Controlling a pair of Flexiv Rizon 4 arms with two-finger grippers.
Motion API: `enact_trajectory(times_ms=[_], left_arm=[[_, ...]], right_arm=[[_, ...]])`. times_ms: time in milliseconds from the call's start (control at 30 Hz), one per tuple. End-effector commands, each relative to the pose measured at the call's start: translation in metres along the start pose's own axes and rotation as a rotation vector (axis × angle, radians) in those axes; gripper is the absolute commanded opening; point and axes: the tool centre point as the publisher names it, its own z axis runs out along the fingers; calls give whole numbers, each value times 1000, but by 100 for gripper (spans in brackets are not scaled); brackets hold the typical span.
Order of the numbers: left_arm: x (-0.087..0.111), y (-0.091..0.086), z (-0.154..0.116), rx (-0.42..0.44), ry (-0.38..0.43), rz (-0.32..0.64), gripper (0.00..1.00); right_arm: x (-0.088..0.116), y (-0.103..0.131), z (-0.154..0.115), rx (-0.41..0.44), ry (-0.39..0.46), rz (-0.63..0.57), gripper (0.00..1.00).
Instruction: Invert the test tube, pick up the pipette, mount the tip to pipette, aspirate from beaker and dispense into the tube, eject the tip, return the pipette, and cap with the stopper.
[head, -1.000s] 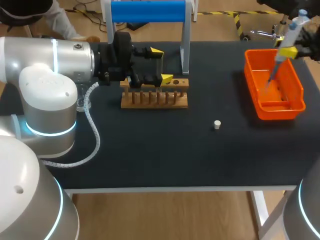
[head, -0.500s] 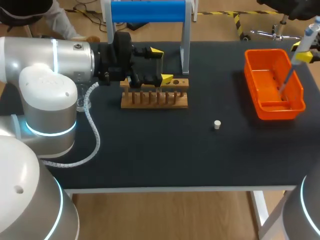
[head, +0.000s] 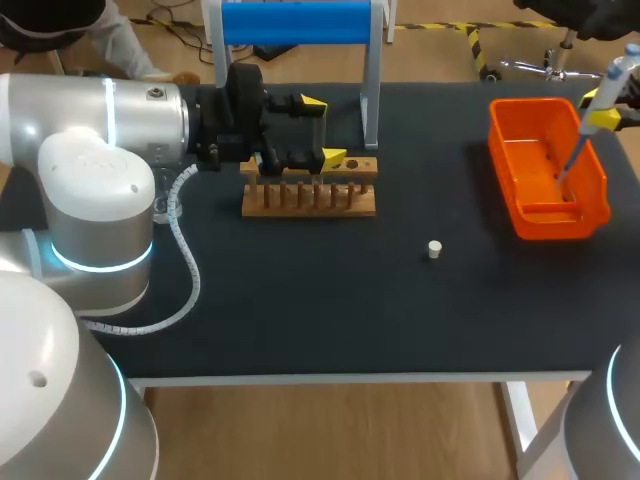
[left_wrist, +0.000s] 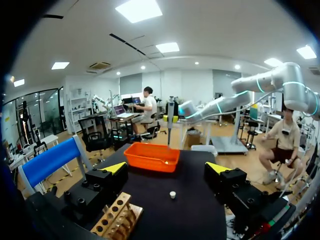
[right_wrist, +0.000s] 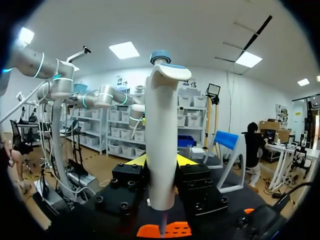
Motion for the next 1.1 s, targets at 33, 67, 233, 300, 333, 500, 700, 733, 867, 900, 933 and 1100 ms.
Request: enact_trajectory(times_ms=[33, 67, 233, 300, 333, 500, 700, 733, 867, 900, 933, 1100], left_arm=[[0, 0, 0, -1, -1, -1, 100], [0, 0, 0, -1, -1, -1, 100], [0, 0, 0, -1, -1, -1, 100], [0, 0, 0, -1, -1, -1, 100], [0, 0, 0, -1, -1, -1, 100], [0, 0, 0, -1, -1, -1, 100], [0, 0, 0, -1, -1, -1, 100], [0, 0, 0, -1, -1, -1, 100], [0, 0, 0, -1, -1, -1, 100], [0, 0, 0, -1, -1, -1, 100], [0, 0, 0, -1, -1, -1, 100], [0, 0, 0, -1, -1, -1, 100]], right_arm=[[-4, -4, -7, -2, 81, -1, 0], [-4, -5, -8, 1, 81, -3, 0], [0, -9, -9, 6, 81, 3, 0], [1, -12, -8, 6, 81, 6, 0], [2, -13, -8, 7, 81, 7, 0], [3, -14, -8, 14, 76, 11, 0], [3, -14, -8, 14, 76, 11, 0], [3, -14, -8, 14, 76, 11, 0], [3, -14, -8, 14, 76, 11, 0], [3, -14, -8, 14, 76, 11, 0], [3, -14, -8, 14, 76, 11, 0], [3, -14, -8, 14, 76, 11, 0]])
